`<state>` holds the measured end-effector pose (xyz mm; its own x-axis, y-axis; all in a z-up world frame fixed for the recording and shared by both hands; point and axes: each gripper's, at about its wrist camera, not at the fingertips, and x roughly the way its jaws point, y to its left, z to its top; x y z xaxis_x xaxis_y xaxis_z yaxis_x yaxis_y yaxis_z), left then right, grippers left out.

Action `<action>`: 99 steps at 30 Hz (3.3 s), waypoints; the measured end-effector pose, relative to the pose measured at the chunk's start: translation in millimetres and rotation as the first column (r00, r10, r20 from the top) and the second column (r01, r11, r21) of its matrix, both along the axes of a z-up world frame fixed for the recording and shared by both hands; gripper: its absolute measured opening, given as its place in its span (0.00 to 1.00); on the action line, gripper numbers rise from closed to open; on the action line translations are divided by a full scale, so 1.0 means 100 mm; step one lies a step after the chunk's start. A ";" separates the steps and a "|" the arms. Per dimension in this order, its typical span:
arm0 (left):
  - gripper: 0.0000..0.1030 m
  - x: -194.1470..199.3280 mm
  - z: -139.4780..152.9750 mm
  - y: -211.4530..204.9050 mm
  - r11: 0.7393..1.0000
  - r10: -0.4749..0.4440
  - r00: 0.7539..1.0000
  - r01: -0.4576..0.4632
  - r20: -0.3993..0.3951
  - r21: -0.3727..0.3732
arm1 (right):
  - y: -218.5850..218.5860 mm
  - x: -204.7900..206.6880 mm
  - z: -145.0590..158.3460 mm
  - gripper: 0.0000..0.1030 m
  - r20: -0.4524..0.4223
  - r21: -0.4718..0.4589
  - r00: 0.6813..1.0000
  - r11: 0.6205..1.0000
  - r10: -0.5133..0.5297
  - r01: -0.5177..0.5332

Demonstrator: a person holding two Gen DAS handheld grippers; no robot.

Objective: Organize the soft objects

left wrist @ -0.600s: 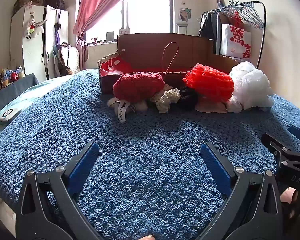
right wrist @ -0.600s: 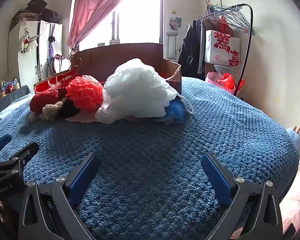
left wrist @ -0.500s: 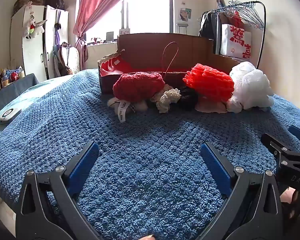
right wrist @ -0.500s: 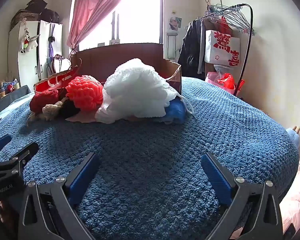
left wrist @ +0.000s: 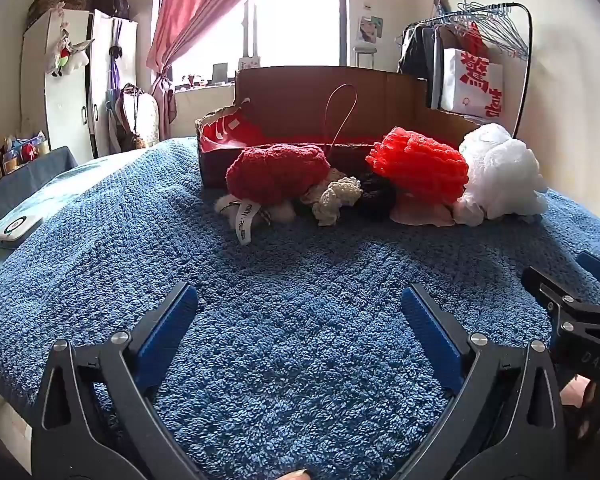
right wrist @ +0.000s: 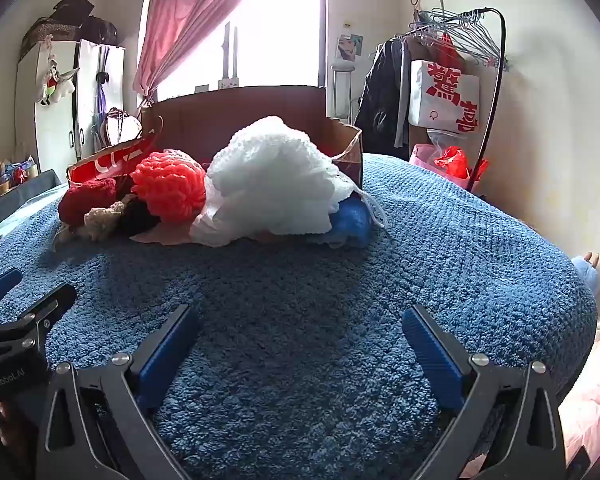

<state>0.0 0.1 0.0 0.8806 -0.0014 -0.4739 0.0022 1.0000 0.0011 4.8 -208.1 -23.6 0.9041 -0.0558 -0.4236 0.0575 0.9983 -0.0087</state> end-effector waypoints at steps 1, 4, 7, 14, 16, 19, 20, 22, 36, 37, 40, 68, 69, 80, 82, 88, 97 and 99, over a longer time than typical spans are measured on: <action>1.00 0.00 0.00 0.00 1.000 0.000 1.000 0.000 0.000 0.000 | 0.00 0.00 0.00 1.00 0.000 0.000 1.000 1.000 0.000 0.000; 1.00 0.00 0.00 0.00 1.000 0.000 1.000 0.000 0.000 0.000 | 0.00 0.00 0.00 1.00 0.000 -0.001 1.000 1.000 0.000 0.000; 1.00 0.00 0.00 0.00 1.000 0.000 1.000 0.000 0.000 0.000 | 0.00 0.00 0.00 1.00 -0.001 -0.001 1.000 1.000 0.000 0.000; 1.00 0.00 0.00 0.00 1.000 0.000 1.000 0.000 0.000 -0.001 | 0.01 0.00 -0.01 1.00 -0.001 -0.002 1.000 1.000 0.000 0.000; 1.00 0.00 0.00 0.00 1.000 0.000 1.000 0.000 0.000 -0.001 | 0.01 0.00 -0.01 1.00 -0.001 -0.002 1.000 1.000 0.000 0.000; 1.00 0.00 0.00 0.00 1.000 0.000 1.000 0.000 0.000 -0.001 | 0.01 0.00 -0.01 1.00 -0.001 -0.002 1.000 1.000 -0.001 0.001; 1.00 0.00 0.00 0.00 1.000 0.000 1.000 0.000 -0.001 -0.001 | 0.01 0.00 -0.01 1.00 -0.001 -0.002 1.000 1.000 -0.001 0.001; 1.00 0.00 0.00 0.00 1.000 0.000 1.000 0.000 0.000 -0.001 | 0.01 0.00 -0.01 1.00 -0.001 -0.002 1.000 1.000 -0.001 0.001; 1.00 0.00 0.00 0.00 1.000 0.000 1.000 0.000 -0.001 -0.002 | 0.01 0.00 -0.01 1.00 -0.001 -0.003 1.000 1.000 -0.001 0.001; 1.00 0.00 0.00 0.00 1.000 0.000 1.000 0.000 0.000 -0.002 | 0.01 0.00 -0.01 1.00 -0.001 -0.003 1.000 1.000 -0.001 0.001; 1.00 0.00 0.00 0.00 1.000 0.000 1.000 0.000 -0.001 -0.002 | 0.01 0.00 -0.01 1.00 -0.001 -0.003 1.000 1.000 -0.001 0.001; 1.00 0.00 0.00 0.00 1.000 0.000 1.000 0.000 0.000 -0.002 | 0.01 0.00 -0.01 1.00 -0.001 -0.003 1.000 1.000 -0.001 0.001; 1.00 0.00 0.00 0.00 1.000 0.000 1.000 0.000 0.000 -0.002 | 0.01 0.00 -0.01 1.00 -0.001 -0.003 1.000 1.000 -0.001 0.001; 1.00 0.00 0.01 0.00 1.000 -0.003 1.000 0.003 -0.001 -0.004 | 0.03 -0.01 0.00 1.00 -0.007 -0.005 1.000 1.000 0.002 -0.002; 1.00 0.01 0.01 -0.02 1.000 -0.004 1.000 0.004 -0.007 -0.007 | 0.02 0.00 0.03 1.00 -0.009 -0.004 1.000 1.000 0.006 -0.006; 1.00 0.07 0.17 0.02 1.000 -0.008 1.000 0.008 -0.019 -0.010 | -0.02 0.04 0.20 1.00 0.009 0.005 1.000 1.000 0.000 0.000; 1.00 0.27 0.50 0.09 1.000 -0.015 1.000 0.015 0.002 -0.013 | -0.07 0.21 0.49 1.00 0.039 0.016 0.999 1.000 0.006 -0.007; 1.00 0.33 0.56 0.11 1.000 -0.018 1.000 0.018 0.002 -0.012 | -0.08 0.28 0.55 1.00 0.039 0.028 0.999 1.000 0.011 -0.012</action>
